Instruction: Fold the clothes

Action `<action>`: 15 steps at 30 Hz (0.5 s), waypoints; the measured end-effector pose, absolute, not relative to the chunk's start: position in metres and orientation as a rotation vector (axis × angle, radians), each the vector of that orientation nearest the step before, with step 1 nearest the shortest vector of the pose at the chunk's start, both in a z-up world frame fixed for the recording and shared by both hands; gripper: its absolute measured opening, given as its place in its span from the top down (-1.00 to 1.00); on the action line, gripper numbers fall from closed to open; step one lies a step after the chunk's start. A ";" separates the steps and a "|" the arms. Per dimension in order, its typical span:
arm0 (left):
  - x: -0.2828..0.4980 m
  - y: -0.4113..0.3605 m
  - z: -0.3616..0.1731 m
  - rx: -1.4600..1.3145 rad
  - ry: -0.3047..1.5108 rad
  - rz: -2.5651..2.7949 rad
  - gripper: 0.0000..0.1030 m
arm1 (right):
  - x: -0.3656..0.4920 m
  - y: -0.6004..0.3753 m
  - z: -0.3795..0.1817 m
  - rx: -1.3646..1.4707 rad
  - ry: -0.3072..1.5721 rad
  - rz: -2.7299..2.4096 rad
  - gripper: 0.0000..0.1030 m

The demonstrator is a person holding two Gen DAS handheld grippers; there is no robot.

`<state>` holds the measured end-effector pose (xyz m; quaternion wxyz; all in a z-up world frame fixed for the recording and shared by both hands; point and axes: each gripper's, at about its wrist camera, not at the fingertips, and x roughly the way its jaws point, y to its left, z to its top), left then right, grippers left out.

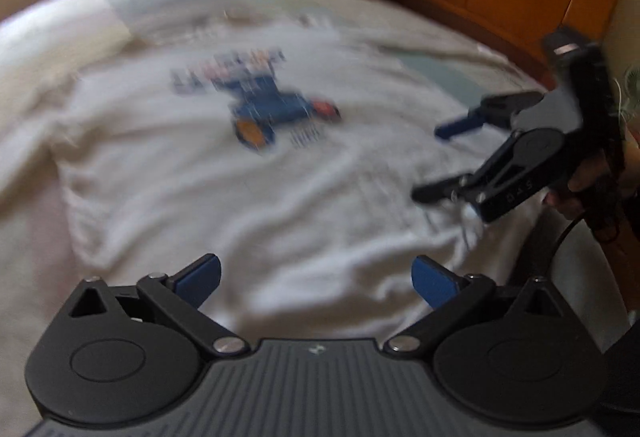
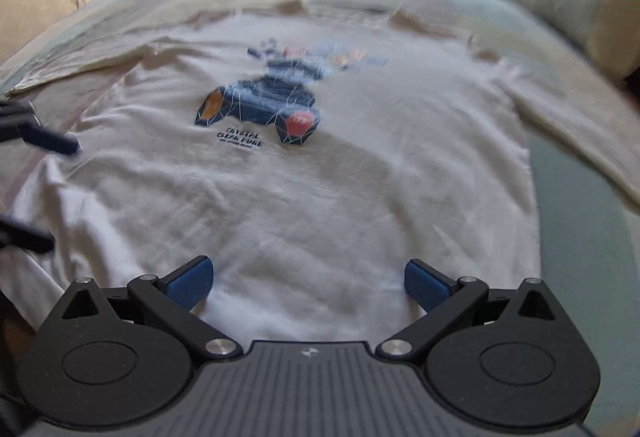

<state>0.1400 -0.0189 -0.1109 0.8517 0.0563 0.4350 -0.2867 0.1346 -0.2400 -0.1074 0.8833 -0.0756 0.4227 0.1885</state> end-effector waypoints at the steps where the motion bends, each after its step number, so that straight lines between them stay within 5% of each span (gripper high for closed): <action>1: 0.133 -0.021 -0.114 0.141 0.905 -0.593 -0.97 | 0.133 -0.241 -0.108 -0.143 0.878 0.384 -1.00; 15: 0.101 -0.013 -0.108 0.142 0.939 -0.584 -0.98 | 0.117 -0.247 -0.116 -0.079 0.784 0.320 -1.00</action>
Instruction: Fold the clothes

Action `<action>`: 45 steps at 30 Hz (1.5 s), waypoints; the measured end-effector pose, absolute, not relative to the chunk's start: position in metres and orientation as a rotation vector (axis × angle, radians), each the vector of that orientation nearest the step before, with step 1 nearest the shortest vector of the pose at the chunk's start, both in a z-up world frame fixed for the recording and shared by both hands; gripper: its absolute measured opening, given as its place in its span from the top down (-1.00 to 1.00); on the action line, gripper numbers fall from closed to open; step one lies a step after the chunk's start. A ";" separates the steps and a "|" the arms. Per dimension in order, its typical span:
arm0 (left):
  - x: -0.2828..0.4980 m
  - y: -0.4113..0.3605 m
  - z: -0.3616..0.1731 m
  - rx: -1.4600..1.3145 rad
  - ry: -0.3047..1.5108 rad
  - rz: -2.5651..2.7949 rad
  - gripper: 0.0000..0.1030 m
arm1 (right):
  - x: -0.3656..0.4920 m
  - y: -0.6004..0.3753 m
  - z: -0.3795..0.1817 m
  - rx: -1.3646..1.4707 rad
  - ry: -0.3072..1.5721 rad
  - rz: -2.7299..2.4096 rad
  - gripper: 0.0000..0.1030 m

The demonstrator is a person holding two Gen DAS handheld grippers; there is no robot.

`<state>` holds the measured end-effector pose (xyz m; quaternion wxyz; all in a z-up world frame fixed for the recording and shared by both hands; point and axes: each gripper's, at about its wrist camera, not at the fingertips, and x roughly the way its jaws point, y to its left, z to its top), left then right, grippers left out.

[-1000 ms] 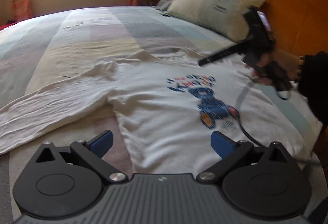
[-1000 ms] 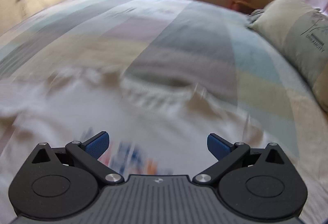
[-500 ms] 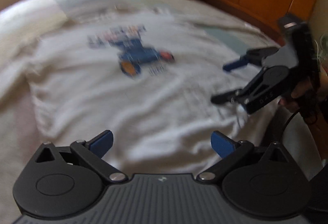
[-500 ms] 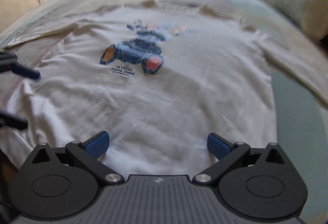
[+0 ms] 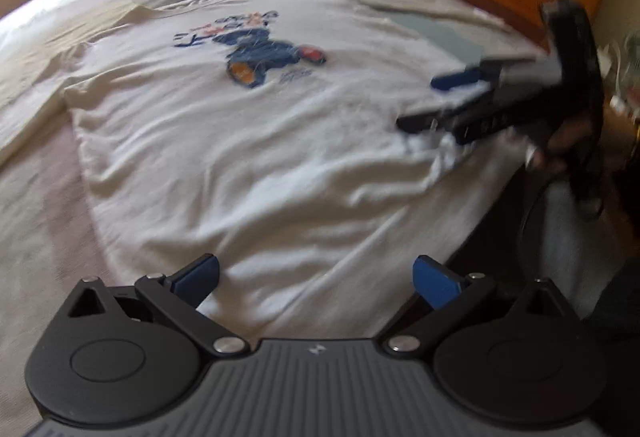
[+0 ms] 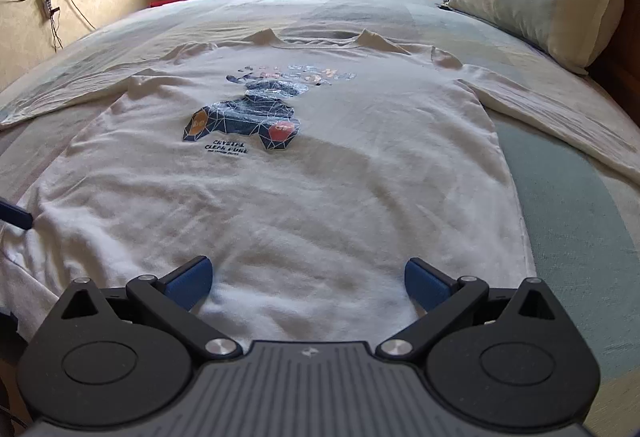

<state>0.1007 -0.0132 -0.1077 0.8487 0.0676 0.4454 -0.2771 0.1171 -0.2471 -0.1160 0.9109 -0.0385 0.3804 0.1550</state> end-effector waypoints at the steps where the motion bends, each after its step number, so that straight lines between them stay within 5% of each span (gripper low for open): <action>1: 0.106 -0.018 -0.106 0.132 0.928 -0.585 -0.98 | 0.117 -0.247 -0.116 -0.079 0.783 0.319 -1.00; 22: 0.156 -0.018 -0.083 0.074 0.804 -0.511 -0.98 | 0.112 -0.245 -0.117 -0.066 0.766 0.287 -1.00; 32: 0.188 -0.012 -0.116 0.046 0.849 -0.348 -0.98 | 0.123 -0.248 -0.101 -0.055 0.837 0.247 -1.00; 45: 0.199 0.012 -0.101 0.006 0.772 -0.270 -0.98 | 0.307 -0.294 -0.098 0.152 0.808 0.238 -1.00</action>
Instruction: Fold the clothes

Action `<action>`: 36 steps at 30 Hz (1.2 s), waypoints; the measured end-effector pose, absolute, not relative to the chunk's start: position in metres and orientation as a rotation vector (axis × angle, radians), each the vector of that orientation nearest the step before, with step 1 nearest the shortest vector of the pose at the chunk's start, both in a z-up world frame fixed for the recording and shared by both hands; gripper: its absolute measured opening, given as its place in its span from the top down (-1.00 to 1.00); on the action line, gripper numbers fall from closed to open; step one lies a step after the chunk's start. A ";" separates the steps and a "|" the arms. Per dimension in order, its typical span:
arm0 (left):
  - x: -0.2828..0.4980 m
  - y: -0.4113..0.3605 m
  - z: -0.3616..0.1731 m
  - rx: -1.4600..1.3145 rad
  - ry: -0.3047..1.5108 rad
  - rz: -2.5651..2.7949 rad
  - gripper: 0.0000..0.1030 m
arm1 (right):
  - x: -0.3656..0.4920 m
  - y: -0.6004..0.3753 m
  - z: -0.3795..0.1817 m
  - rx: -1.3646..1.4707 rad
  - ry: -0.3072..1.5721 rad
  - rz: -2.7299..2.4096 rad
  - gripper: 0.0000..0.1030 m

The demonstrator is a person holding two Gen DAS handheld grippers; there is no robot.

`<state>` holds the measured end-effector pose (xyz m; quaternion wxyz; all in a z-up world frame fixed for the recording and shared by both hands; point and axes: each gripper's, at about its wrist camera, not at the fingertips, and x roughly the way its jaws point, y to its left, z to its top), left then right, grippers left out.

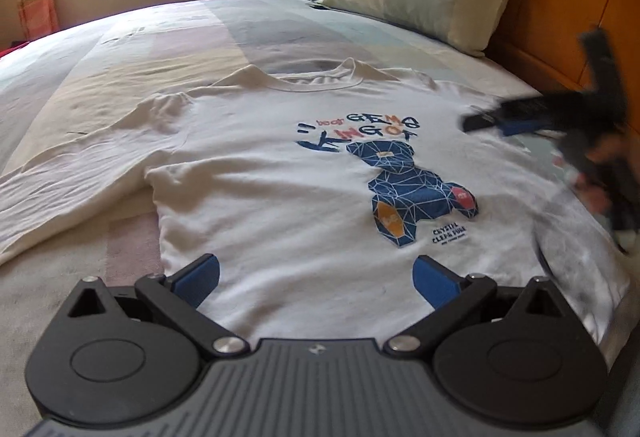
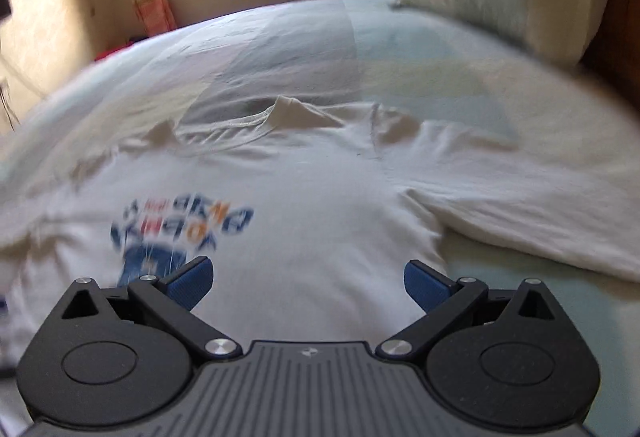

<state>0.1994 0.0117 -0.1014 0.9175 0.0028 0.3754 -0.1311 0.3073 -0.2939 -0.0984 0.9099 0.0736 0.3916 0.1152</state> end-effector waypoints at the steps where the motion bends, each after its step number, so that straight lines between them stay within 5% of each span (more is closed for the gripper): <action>1: 0.201 0.013 -0.102 0.000 0.776 -0.267 -0.98 | 0.316 -0.299 -0.104 0.175 0.809 0.238 -1.00; 13: 0.215 0.030 -0.101 -0.116 0.826 -0.299 -0.98 | 0.330 -0.308 -0.082 0.209 0.743 0.251 -1.00; 36: 0.218 0.043 -0.084 -0.116 0.714 -0.297 -0.98 | 0.509 -0.281 -0.109 0.120 0.843 -0.072 -1.00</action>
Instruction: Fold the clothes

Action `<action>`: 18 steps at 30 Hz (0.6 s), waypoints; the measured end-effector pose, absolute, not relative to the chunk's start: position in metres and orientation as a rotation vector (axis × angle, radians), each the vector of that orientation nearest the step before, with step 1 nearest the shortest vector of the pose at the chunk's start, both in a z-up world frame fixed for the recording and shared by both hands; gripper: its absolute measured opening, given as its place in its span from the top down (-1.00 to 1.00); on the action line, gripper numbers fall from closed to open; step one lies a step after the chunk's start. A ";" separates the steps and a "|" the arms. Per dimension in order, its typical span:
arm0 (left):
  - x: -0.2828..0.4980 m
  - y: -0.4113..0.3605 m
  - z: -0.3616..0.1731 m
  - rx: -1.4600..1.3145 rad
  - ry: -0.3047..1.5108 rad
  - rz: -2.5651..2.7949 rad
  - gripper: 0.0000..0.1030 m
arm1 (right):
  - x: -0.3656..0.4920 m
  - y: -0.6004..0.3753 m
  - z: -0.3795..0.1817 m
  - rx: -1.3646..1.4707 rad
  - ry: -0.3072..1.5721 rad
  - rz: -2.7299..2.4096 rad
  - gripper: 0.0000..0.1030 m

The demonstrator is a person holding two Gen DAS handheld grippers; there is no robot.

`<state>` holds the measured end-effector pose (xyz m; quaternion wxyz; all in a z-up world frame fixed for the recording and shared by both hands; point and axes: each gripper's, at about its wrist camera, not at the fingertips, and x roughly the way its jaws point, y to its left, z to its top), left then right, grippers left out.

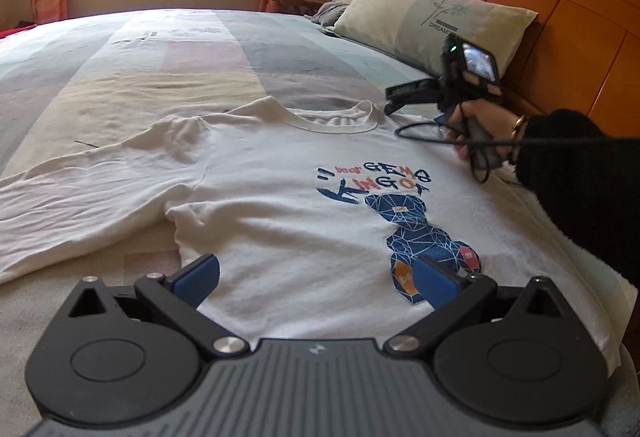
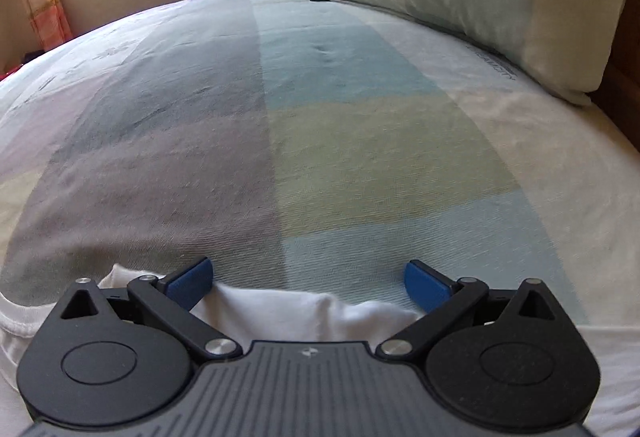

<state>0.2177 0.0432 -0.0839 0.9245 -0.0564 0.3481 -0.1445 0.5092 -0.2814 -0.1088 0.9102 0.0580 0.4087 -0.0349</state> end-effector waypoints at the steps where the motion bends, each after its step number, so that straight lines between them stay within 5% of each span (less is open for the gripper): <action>1: 0.217 0.044 -0.084 -0.114 0.710 -0.296 -0.98 | 0.500 -0.285 -0.100 0.140 0.823 -0.062 -1.00; 18: 0.209 0.039 -0.075 -0.078 0.715 -0.308 -0.98 | 0.492 -0.317 -0.098 0.185 0.866 -0.070 -1.00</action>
